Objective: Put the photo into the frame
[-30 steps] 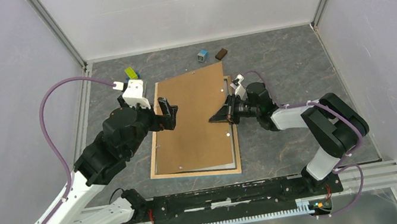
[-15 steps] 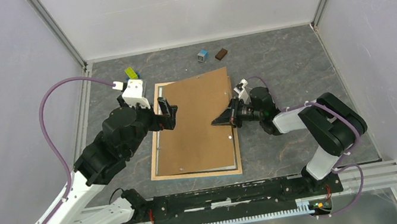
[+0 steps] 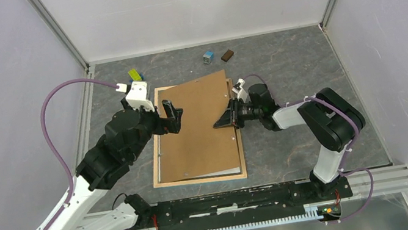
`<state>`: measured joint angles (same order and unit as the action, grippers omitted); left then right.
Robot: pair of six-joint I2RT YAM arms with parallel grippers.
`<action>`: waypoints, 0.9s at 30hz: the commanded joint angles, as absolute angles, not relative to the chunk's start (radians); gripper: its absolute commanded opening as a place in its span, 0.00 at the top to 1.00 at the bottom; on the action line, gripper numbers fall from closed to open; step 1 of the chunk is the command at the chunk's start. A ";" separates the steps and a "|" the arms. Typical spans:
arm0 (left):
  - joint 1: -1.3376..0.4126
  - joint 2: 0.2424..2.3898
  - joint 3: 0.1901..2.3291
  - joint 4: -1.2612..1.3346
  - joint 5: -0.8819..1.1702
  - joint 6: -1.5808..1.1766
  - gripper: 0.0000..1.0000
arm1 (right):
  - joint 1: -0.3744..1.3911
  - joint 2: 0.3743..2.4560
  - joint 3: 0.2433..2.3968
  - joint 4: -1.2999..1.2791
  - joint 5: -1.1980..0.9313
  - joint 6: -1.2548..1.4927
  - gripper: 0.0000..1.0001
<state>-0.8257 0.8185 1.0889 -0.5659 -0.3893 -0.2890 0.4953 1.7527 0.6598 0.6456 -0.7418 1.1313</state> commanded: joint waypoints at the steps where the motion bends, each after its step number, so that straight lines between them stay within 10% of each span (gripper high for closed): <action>1: -0.818 0.817 1.101 -0.537 -0.382 -0.272 0.00 | 0.500 1.767 0.757 0.475 -0.738 0.940 0.72; 12: -0.806 0.819 1.103 -0.538 -0.370 -0.278 0.00 | 0.514 1.742 0.921 0.025 -0.548 0.584 0.38; 27: -0.781 0.862 1.104 -0.544 -0.352 -0.291 0.00 | 0.542 1.618 0.818 0.039 -0.455 0.576 0.30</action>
